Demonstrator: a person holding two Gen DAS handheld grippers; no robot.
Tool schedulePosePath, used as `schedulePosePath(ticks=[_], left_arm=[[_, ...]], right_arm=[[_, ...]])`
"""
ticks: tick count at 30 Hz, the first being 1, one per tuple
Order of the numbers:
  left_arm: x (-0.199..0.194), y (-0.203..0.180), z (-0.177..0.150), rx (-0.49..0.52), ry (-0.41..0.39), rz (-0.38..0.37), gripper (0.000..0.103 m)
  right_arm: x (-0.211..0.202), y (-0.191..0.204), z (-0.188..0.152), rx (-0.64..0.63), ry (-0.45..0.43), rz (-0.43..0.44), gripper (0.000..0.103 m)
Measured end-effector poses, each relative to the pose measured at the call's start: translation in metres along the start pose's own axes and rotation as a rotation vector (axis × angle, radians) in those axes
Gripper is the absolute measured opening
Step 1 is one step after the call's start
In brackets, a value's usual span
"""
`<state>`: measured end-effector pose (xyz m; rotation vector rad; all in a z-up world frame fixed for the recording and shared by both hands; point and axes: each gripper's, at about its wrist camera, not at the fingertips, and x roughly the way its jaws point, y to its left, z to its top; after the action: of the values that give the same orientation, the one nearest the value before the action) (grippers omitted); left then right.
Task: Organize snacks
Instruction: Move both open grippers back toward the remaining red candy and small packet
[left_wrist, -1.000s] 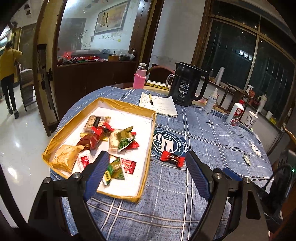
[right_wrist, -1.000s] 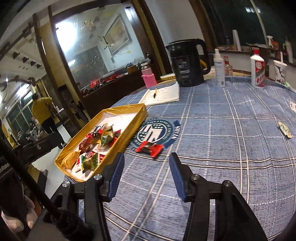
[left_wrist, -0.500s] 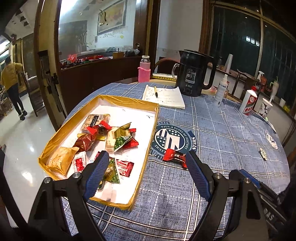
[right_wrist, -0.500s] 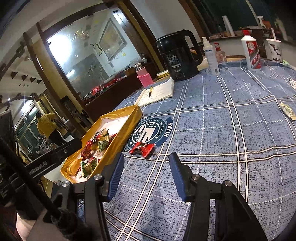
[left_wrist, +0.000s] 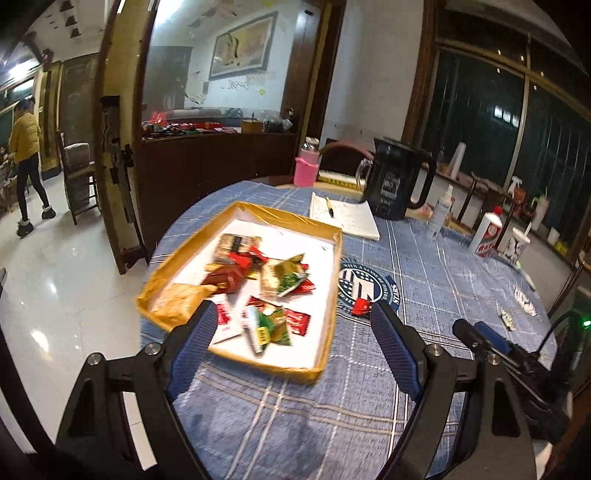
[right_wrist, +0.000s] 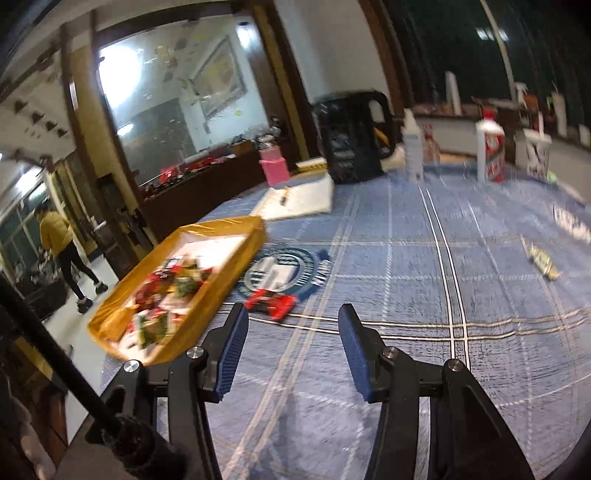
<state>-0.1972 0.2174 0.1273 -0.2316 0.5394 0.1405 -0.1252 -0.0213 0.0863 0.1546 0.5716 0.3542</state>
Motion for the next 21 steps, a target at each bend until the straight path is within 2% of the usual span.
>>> schedulePosePath(ticks=[8,21], left_arm=[[-0.038,0.054,-0.013,-0.060,-0.055,0.016,0.085],[-0.063,0.134,-0.035,-0.217,-0.104,0.037,0.086]], right_arm=[[-0.055,0.091,-0.007,-0.151,-0.059,0.019,0.054],[-0.059,0.169,-0.032,-0.256,-0.006,0.012,0.054]])
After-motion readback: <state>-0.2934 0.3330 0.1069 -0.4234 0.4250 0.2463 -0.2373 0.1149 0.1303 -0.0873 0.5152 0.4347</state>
